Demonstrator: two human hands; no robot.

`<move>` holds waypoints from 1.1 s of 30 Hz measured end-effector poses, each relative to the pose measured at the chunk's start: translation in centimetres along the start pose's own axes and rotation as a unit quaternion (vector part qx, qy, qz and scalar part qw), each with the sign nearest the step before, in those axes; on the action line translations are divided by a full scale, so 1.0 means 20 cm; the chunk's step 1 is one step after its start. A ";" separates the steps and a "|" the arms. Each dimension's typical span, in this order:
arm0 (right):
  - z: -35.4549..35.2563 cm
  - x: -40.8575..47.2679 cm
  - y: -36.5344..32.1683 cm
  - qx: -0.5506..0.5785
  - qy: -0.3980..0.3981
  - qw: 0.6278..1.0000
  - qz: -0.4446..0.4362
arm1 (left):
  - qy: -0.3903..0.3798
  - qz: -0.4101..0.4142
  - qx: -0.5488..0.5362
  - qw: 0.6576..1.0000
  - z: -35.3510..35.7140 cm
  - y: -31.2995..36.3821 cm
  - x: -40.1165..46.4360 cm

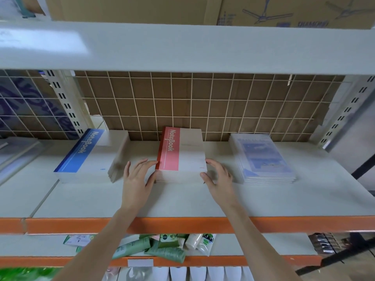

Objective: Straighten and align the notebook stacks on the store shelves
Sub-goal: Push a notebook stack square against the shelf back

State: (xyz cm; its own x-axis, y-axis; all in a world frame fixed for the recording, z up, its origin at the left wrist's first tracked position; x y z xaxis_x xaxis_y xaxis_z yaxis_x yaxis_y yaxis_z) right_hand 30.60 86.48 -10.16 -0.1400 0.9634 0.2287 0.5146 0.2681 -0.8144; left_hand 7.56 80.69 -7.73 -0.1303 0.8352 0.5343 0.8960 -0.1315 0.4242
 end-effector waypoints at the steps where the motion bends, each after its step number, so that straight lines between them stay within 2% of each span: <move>1: 0.00 0.00 -0.01 -0.007 -0.001 1.000 -0.004 | -0.005 -0.001 0.009 1.000 -0.01 0.01 0.00; 5: 0.00 0.00 -0.11 -0.092 -0.006 0.990 -0.104 | -0.054 0.010 0.075 0.996 -0.06 0.02 0.02; 9: 0.07 0.08 -0.32 -0.195 -0.013 0.961 -0.194 | -0.042 0.012 0.123 0.991 -0.22 -0.04 0.07; 14: 0.39 0.06 -0.66 -0.253 -0.088 0.928 -0.258 | -0.058 0.003 0.210 0.976 -0.49 -0.23 -0.01; 17: 0.65 -0.03 -0.84 -0.305 -0.132 0.899 -0.287 | -0.058 -0.038 0.248 0.966 -0.70 -0.43 -0.13; 21: 1.03 -0.16 -1.10 -0.269 -0.202 0.894 -0.296 | -0.061 -0.108 0.288 0.950 -1.03 -0.78 -0.33; 33: 2.40 -0.73 -2.02 -0.200 -0.298 0.864 -0.353 | -0.053 -0.236 0.357 0.903 -2.11 -1.82 -1.03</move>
State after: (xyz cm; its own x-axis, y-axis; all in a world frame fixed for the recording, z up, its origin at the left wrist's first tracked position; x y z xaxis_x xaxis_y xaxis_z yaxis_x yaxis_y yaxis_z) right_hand -28.80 61.71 -6.20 -0.8879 0.4227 0.1814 0.3574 0.8822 -0.3064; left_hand -40.30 45.83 -3.35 -0.5607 0.7604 0.3277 0.8021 0.5970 -0.0129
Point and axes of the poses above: each hand's wrist, its own x-axis towards the middle knuckle, its own z-axis out of the palm, y = z × x, the point moved 5 cm from there along x, towards the middle knuckle, and after that the axes turned 1 degree about -y, right-handed, at the moved point
